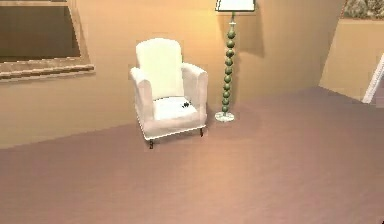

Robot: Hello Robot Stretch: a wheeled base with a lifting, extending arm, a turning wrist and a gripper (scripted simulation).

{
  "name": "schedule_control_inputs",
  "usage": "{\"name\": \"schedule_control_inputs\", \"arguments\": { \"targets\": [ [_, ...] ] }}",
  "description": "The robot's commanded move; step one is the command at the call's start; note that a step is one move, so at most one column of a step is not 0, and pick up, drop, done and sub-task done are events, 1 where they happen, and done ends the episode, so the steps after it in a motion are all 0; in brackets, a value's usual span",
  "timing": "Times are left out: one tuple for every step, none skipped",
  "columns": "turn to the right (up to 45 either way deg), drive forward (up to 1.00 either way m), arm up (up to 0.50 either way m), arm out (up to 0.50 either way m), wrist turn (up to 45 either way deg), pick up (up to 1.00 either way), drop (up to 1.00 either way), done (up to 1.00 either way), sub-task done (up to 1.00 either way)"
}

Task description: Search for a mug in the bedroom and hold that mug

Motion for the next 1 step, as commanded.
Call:
{"name": "schedule_control_inputs", "arguments": {
  "targets": [
    [0.0, 0.20, 0.00, 0.00, 0.0, 0.00, 0.00, 0.00, 0.00]
  ]
}}
